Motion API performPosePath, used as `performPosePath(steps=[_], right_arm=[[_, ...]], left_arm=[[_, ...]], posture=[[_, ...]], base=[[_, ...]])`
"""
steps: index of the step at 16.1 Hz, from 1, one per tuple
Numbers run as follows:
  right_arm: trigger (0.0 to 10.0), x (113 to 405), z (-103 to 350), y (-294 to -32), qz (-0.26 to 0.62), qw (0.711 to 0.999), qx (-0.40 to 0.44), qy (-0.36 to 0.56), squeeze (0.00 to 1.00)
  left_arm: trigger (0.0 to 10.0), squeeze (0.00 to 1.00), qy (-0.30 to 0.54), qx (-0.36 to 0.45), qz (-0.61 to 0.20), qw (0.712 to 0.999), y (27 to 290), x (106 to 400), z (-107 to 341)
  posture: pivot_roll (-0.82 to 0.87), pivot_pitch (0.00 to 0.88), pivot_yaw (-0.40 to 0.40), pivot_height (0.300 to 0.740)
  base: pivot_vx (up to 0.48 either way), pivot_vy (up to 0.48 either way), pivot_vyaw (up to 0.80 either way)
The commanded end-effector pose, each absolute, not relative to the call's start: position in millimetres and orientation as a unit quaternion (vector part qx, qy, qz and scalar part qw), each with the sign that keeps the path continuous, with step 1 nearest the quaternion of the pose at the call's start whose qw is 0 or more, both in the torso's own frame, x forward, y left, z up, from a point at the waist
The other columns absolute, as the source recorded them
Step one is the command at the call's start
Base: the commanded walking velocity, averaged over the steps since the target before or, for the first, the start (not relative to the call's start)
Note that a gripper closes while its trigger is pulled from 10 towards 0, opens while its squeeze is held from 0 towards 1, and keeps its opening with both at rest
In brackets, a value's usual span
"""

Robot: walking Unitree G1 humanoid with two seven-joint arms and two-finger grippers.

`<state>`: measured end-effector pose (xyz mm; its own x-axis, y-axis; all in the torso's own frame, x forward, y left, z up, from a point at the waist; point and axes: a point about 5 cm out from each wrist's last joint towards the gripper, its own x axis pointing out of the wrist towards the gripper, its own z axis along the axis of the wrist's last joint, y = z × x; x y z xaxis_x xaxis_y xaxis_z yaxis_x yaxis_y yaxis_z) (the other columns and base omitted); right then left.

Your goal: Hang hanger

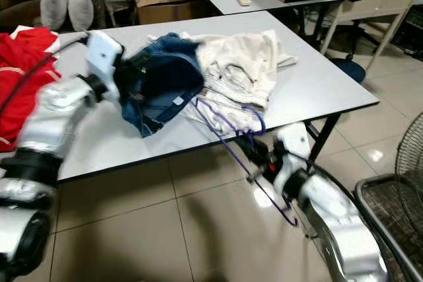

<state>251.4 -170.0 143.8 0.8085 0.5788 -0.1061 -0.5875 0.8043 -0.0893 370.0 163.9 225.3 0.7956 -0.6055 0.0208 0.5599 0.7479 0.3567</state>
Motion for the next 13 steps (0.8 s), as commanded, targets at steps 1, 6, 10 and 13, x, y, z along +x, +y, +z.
performPosePath(steps=[1, 6, 10, 13], right_arm=[[10.0, 263.3, 148.5, -170.4, 0.293, 0.955, -0.046, 0.024, 0.0], [10.0, 297.9, 152.4, -154.4, 0.328, 0.944, 0.039, 0.013, 0.0], [10.0, 319.4, 152.3, -147.0, 0.335, 0.94, 0.052, 0.021, 0.0], [10.0, 318.6, 159.0, -143.7, 0.35, 0.935, 0.058, 0.01, 0.0]], left_arm=[[0.0, 0.0, -0.061, 0.207, -0.346, 0.913, 161.1, 360.6, 227.3], [0.0, 0.0, -0.067, 0.174, -0.377, 0.907, 154.6, 346.9, 248.2], [0.0, 0.0, -0.094, 0.097, -0.377, 0.916, 149.8, 344.1, 276.6], [0.4, 0.0, -0.07, 0.111, -0.28, 0.951, 170.9, 356.5, 268.9]], posture=[[-0.13, 0.0, 0.06, 0.74], [-0.11, 0.0, 0.063, 0.74], [-0.09, 0.0, 0.062, 0.74], [-0.08, 0.0, 0.057, 0.74]], base=[[0.0, 0.0, 0.0], [0.0, 0.0, 0.0], [0.0, 0.0, 0.0], [0.0, 0.0, 0.0]])
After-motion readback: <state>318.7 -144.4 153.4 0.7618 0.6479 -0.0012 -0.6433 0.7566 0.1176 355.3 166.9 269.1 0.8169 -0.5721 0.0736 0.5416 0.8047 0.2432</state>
